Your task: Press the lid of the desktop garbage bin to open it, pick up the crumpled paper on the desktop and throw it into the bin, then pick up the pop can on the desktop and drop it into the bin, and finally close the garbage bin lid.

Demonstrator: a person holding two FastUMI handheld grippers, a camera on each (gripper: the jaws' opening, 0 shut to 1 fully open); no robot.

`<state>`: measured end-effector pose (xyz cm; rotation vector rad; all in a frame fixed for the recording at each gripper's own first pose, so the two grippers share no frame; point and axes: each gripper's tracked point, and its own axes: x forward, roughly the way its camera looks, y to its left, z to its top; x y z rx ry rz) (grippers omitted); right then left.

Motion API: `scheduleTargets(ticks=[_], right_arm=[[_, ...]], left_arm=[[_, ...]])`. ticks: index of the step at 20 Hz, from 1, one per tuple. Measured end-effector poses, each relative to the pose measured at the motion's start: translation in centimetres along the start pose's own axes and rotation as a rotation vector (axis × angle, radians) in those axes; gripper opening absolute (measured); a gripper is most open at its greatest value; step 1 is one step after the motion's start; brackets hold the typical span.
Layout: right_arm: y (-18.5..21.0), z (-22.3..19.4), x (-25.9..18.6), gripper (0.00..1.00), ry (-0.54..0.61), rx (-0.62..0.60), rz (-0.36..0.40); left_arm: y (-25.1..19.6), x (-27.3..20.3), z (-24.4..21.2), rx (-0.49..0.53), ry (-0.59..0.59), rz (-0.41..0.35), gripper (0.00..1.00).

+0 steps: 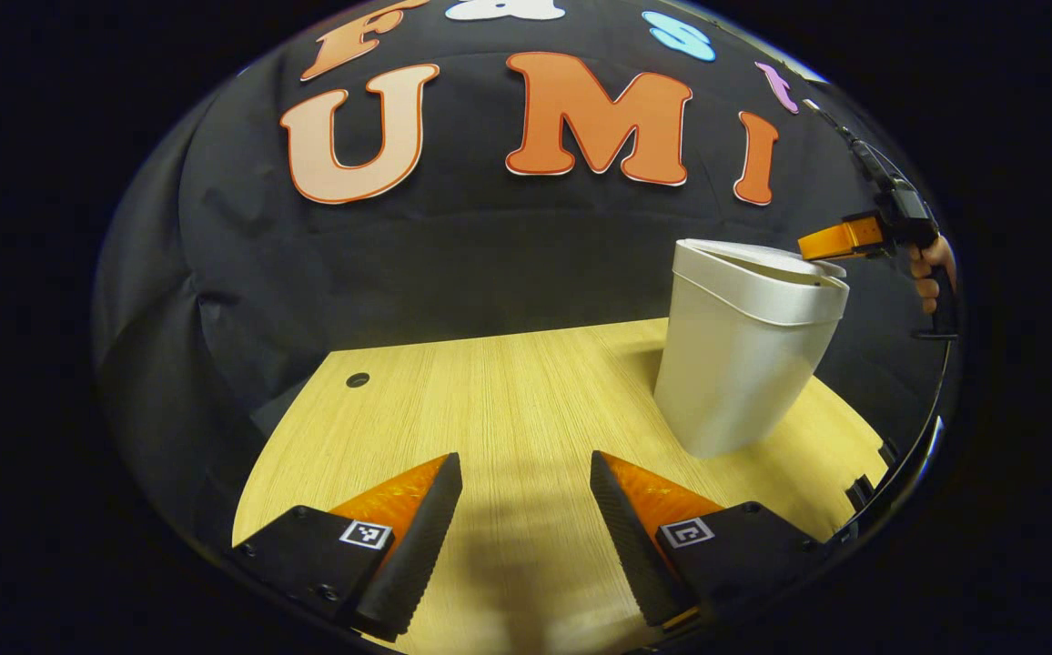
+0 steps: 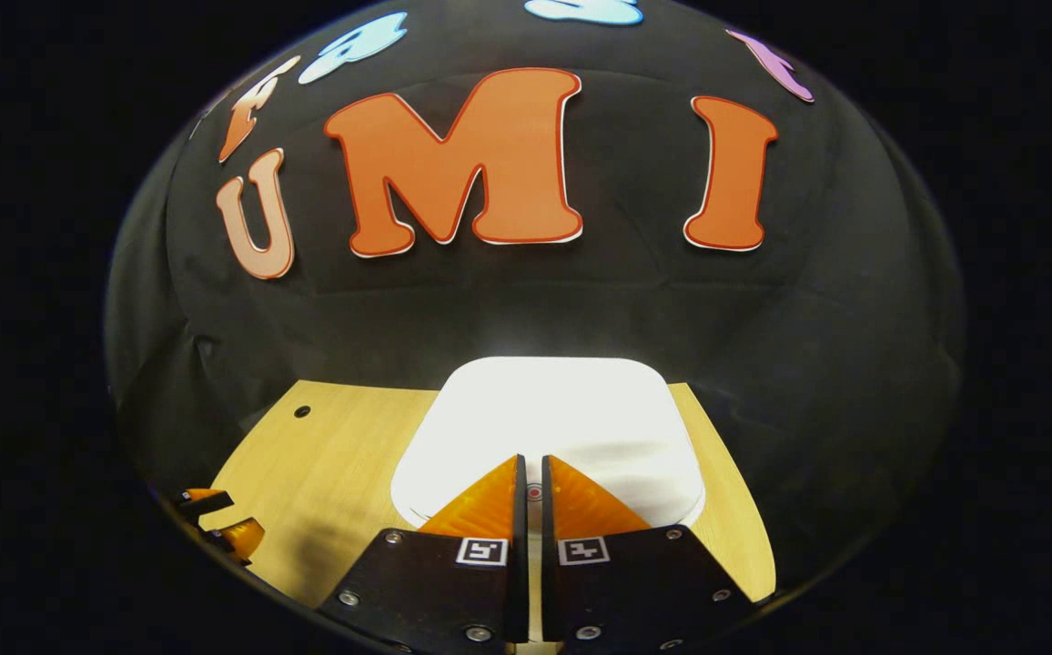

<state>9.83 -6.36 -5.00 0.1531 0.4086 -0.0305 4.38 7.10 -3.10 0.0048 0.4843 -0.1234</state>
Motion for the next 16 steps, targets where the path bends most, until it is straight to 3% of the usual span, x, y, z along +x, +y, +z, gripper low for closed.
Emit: scheduleTargets(ticks=[16], right_arm=[[0.3, -1.3, -0.6, 0.06, 0.012, 0.042, -0.002]], left_arm=[[-1.0, 0.1, -0.1, 0.020, 0.014, -0.033, 0.92]])
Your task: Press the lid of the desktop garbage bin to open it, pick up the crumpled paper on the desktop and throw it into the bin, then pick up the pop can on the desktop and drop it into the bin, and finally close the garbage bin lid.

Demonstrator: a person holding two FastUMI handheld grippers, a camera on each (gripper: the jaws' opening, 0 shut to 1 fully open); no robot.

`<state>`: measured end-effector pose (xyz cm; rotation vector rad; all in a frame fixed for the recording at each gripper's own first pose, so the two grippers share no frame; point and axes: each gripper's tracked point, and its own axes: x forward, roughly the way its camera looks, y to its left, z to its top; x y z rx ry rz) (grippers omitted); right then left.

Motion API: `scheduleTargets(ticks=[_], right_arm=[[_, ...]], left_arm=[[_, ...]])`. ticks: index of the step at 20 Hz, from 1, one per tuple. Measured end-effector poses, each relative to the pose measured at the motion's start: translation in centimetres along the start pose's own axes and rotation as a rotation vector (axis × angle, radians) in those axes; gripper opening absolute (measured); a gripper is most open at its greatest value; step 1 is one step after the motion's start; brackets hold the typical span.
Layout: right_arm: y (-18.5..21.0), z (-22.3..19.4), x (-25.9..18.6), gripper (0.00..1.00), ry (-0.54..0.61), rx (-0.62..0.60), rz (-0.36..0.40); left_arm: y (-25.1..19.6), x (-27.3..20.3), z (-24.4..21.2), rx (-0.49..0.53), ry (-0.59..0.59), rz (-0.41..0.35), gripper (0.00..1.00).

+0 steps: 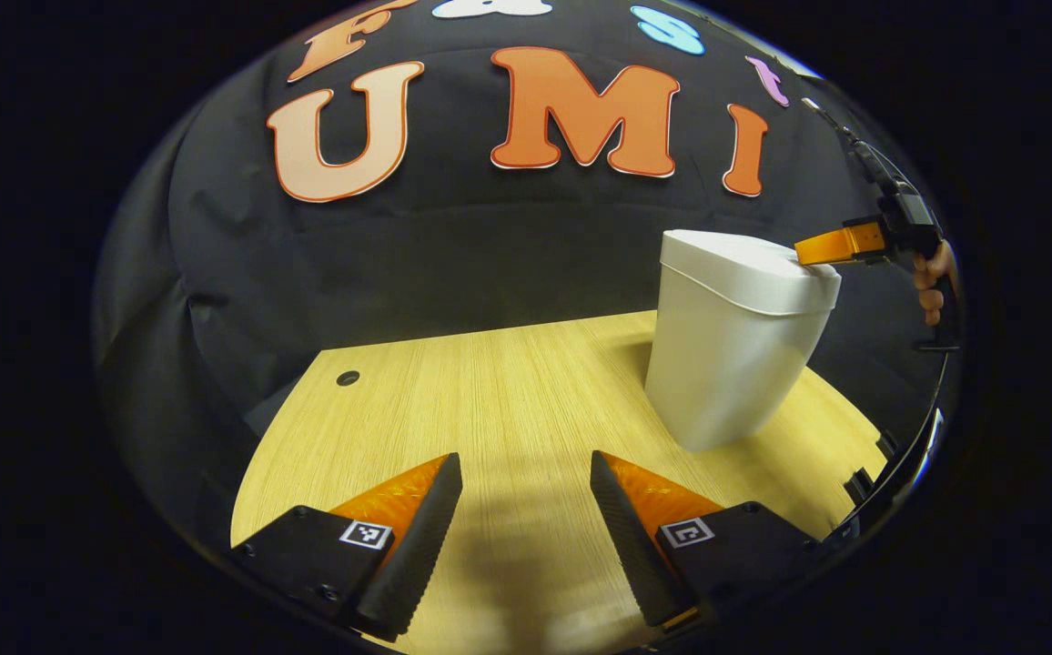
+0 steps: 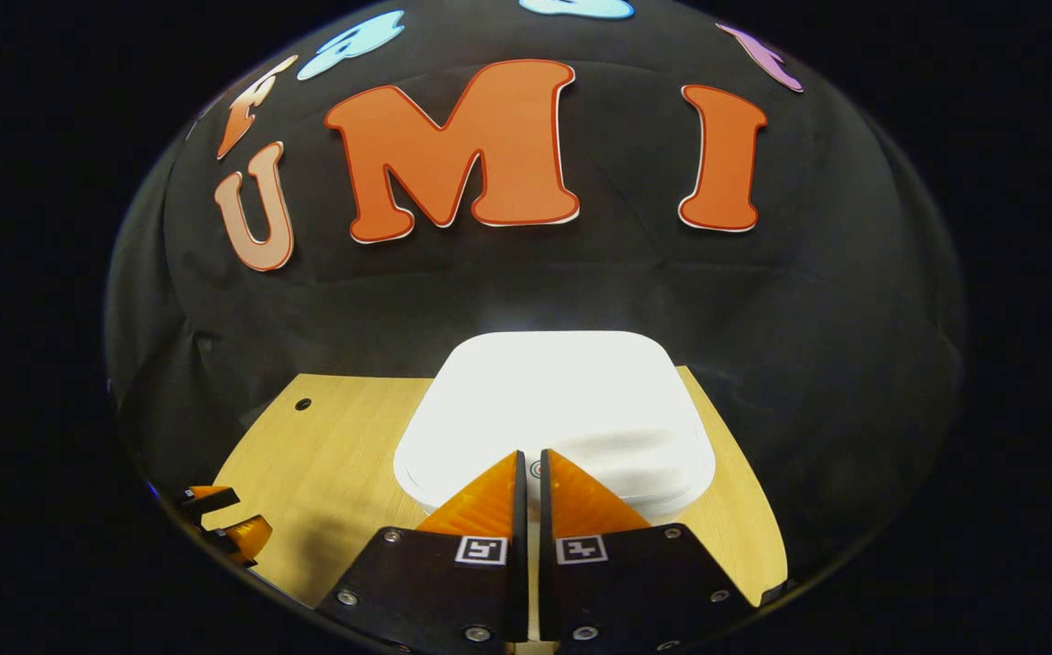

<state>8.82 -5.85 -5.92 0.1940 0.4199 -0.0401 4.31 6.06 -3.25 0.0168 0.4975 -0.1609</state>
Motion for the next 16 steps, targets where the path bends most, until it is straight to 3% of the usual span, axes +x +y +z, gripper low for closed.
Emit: scheduleTargets(ticks=[5, 11, 16], right_arm=[[-0.1, 0.4, -0.3, 0.05, -0.031, -0.084, -0.024], [1.2, 1.9, -1.5, 0.05, -0.119, -0.032, 0.013], [2.7, 1.9, -2.3, 0.16, -0.171, -0.038, 0.032]], left_arm=[[0.6, -0.2, 2.0, 0.003, -0.046, 0.004, 0.92], [2.0, -0.8, 6.4, -0.003, -0.148, 0.026, 0.92], [3.3, -1.9, 10.3, -0.016, -0.251, 0.048, 0.92]])
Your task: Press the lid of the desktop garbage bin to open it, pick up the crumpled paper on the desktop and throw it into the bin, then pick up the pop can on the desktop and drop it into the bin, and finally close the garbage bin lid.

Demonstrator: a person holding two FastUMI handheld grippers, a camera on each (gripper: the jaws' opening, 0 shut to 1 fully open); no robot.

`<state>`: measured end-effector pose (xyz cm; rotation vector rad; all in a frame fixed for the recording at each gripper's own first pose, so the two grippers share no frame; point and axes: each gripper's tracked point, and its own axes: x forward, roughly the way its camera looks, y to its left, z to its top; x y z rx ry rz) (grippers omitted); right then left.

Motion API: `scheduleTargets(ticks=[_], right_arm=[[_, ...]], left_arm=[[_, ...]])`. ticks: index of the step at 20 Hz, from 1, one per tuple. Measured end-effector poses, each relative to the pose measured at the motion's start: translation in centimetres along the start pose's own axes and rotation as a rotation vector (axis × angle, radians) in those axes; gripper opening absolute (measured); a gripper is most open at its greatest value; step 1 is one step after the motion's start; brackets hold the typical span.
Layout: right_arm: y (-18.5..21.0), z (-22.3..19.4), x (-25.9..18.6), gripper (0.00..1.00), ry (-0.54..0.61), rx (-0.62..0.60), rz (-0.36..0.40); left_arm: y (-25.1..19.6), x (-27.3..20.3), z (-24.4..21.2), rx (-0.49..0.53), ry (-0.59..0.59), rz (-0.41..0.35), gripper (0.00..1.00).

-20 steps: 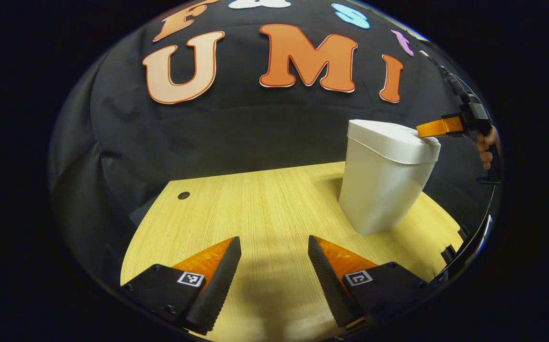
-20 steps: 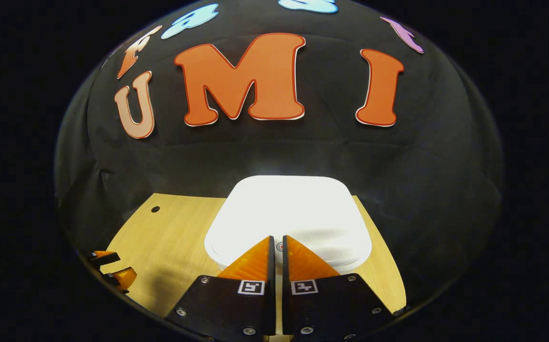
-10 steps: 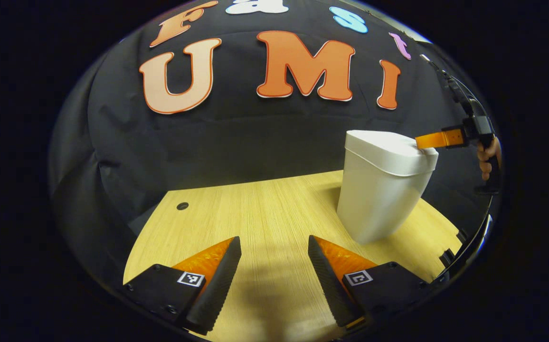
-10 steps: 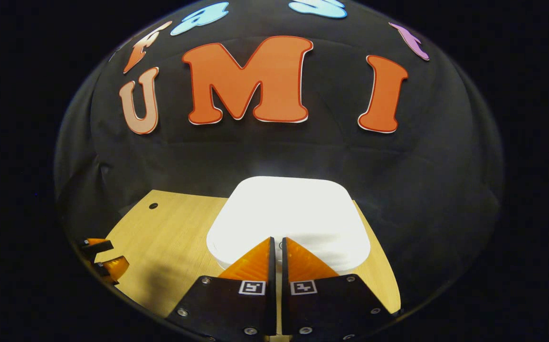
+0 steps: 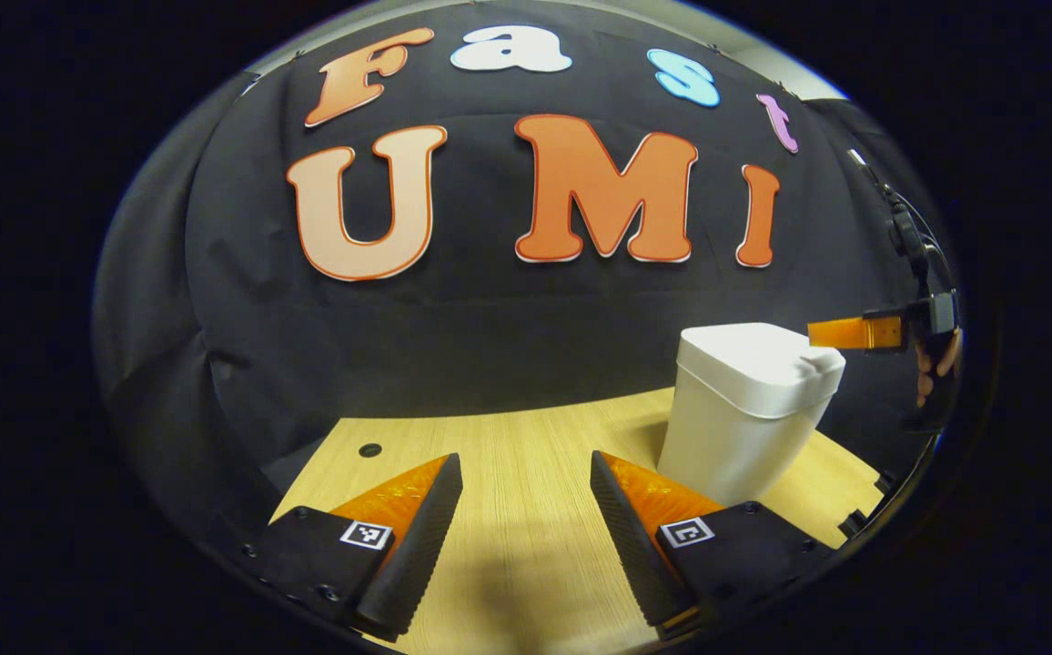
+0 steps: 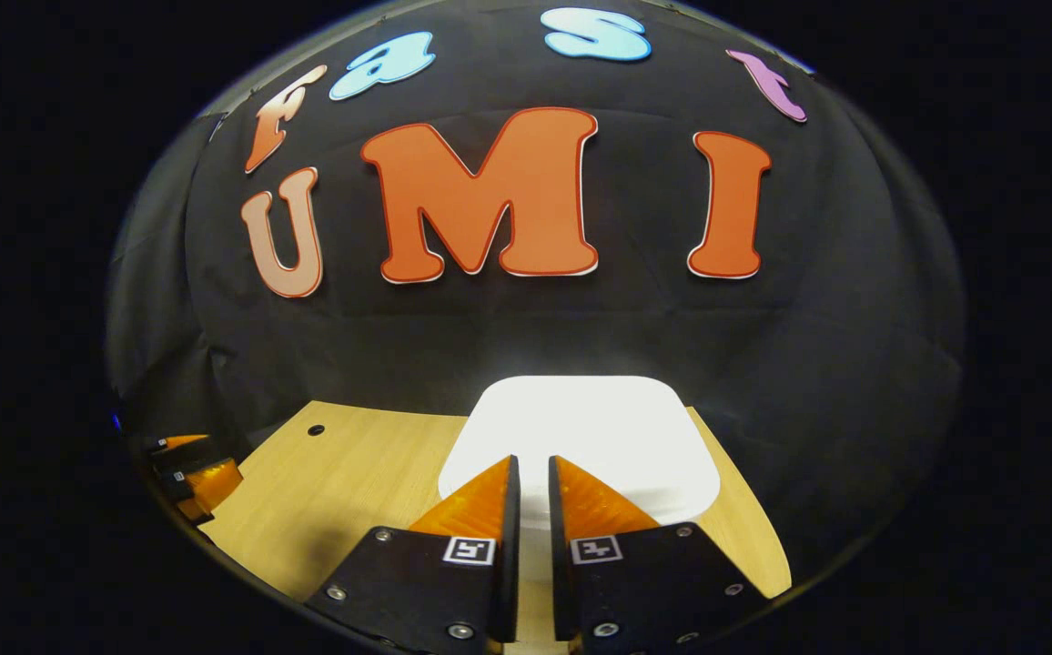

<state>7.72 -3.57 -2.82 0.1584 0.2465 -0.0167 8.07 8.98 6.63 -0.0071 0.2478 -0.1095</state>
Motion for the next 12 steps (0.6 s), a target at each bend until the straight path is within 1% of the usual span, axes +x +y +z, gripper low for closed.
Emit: scheduleTargets(ticks=[1, 2, 3, 4, 6, 7, 8, 12], right_arm=[[0.3, 0.0, -0.1, 0.20, -0.007, -0.009, 0.005], [0.6, 0.0, -0.4, 0.32, -0.018, -0.019, 0.007], [0.9, 0.1, -0.6, 0.38, -0.027, -0.030, 0.011], [1.3, 0.0, -0.7, 0.49, -0.037, -0.040, 0.014], [2.1, 0.0, -1.0, 0.60, -0.051, -0.054, 0.021], [2.5, -0.1, -1.0, 0.58, -0.057, -0.060, 0.027], [3.0, 0.0, -1.1, 0.65, -0.064, -0.067, 0.033], [4.3, 0.6, -1.8, 0.72, -0.103, -0.095, 0.061]], left_arm=[[0.1, 0.0, 0.9, -0.006, -0.020, 0.004, 0.92], [0.4, -0.1, 1.7, -0.010, -0.041, 0.011, 0.92], [0.7, -0.3, 2.3, -0.012, -0.060, 0.016, 0.92], [0.9, -0.3, 3.0, -0.014, -0.078, 0.024, 0.91], [1.4, -0.6, 4.2, -0.022, -0.114, 0.034, 0.92], [1.4, -0.7, 4.7, -0.028, -0.127, 0.037, 0.92], [1.6, -0.9, 5.1, -0.033, -0.140, 0.042, 0.92], [2.1, -1.4, 5.9, -0.038, -0.173, 0.052, 0.96]])
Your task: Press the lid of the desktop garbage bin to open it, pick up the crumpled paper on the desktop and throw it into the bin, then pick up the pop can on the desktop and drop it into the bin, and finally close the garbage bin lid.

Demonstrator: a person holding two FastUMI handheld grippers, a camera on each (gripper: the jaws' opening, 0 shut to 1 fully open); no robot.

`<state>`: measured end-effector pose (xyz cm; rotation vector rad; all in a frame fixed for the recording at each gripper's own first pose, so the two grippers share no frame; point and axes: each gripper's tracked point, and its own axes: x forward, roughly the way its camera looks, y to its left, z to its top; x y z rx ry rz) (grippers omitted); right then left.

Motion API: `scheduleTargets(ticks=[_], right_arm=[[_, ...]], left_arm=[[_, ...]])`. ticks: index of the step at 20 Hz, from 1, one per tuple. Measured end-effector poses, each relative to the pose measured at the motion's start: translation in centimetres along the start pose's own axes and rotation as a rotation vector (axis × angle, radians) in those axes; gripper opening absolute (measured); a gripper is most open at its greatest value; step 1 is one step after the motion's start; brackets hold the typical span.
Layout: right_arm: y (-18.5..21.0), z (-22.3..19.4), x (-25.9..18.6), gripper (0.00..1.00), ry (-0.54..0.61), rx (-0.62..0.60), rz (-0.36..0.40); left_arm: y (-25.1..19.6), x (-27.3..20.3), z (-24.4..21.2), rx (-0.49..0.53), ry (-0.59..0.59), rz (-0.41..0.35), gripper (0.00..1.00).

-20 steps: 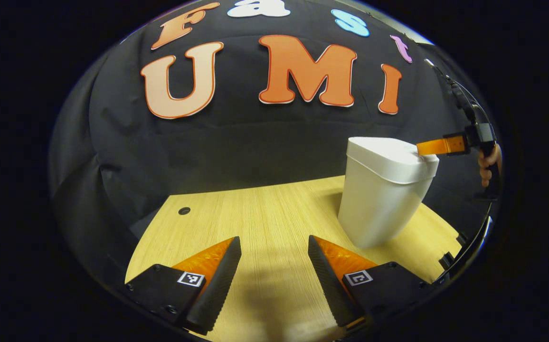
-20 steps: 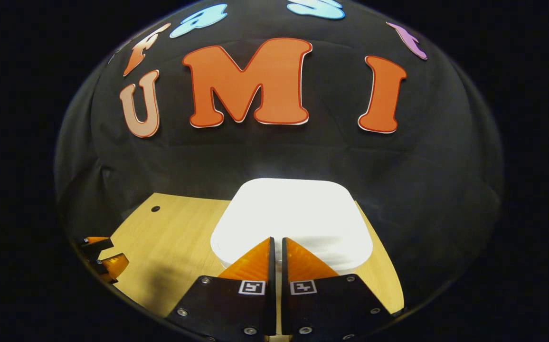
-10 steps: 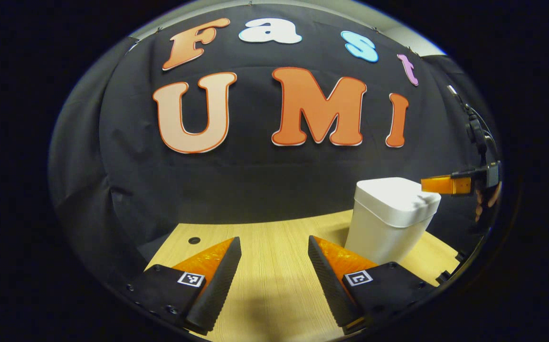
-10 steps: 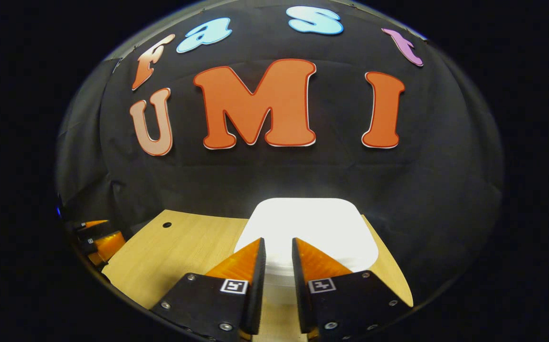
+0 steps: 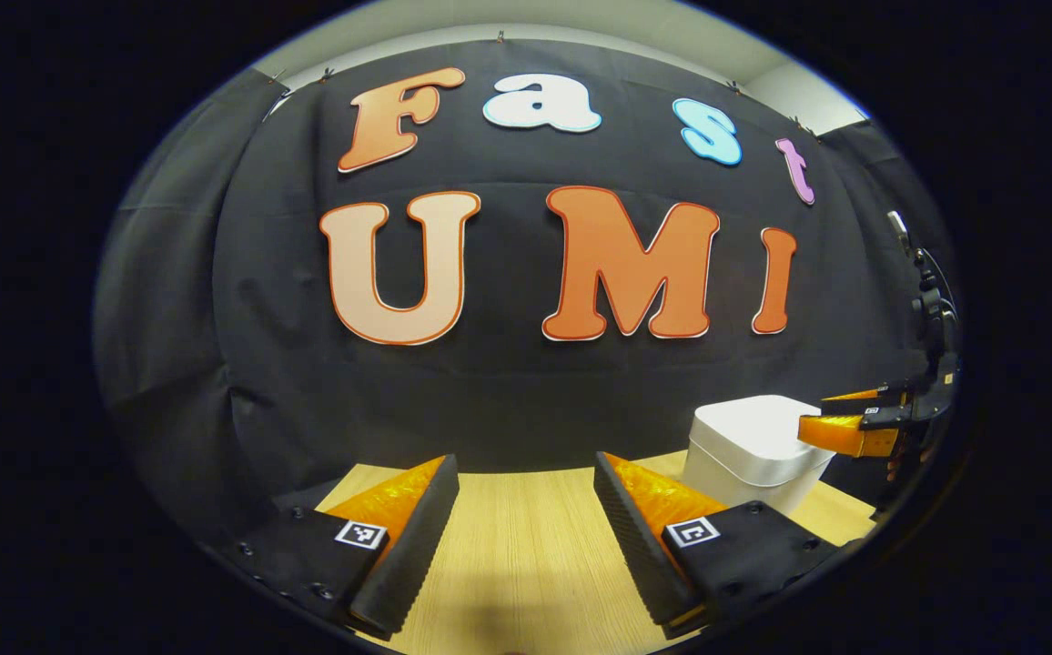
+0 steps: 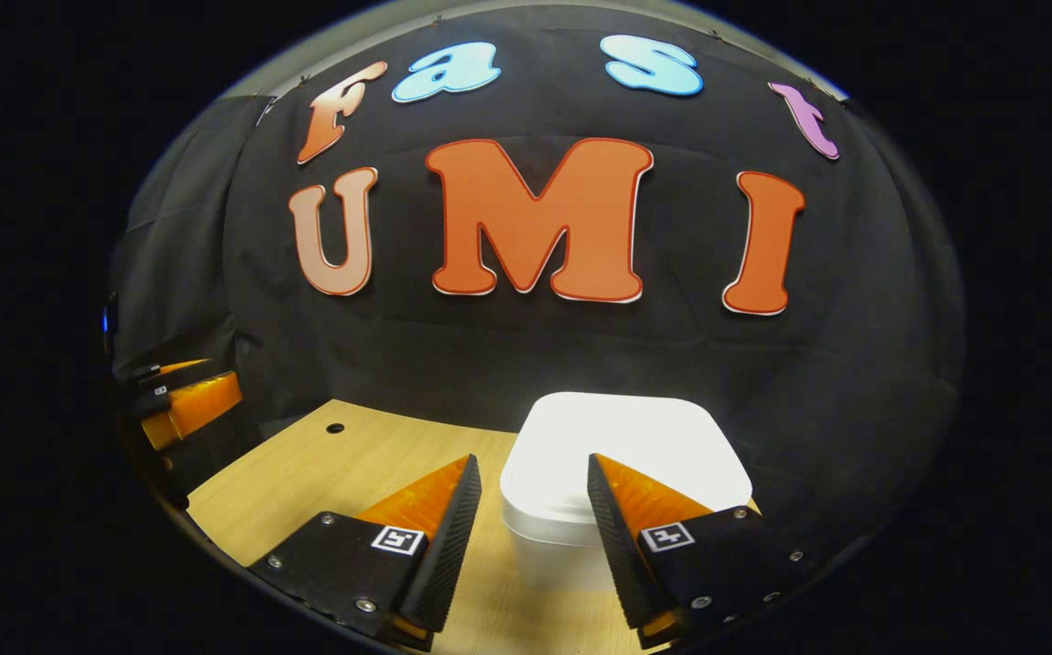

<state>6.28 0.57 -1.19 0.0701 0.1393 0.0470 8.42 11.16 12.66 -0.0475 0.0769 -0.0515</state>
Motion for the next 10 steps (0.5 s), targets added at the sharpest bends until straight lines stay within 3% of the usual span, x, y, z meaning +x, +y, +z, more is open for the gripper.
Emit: scheduleTargets(ticks=[4, 5, 6, 10], right_arm=[[1.2, 0.4, -0.1, 0.78, -0.040, -0.026, 0.020], [1.4, 0.5, -0.1, 0.75, -0.048, -0.030, 0.022], [1.8, 0.4, 0.0, 0.81, -0.051, -0.034, 0.026], [2.3, 0.6, 0.1, 0.83, -0.064, -0.037, 0.035]], left_arm=[[0.0, -0.3, 0.8, -0.003, -0.027, 0.001, 0.96], [-0.1, -0.3, 1.0, 0.002, -0.033, 0.001, 0.98], [-0.1, -0.3, 1.1, 0.004, -0.038, -0.001, 0.98], [-0.2, -0.3, 1.4, 0.004, -0.044, -0.002, 0.97]])
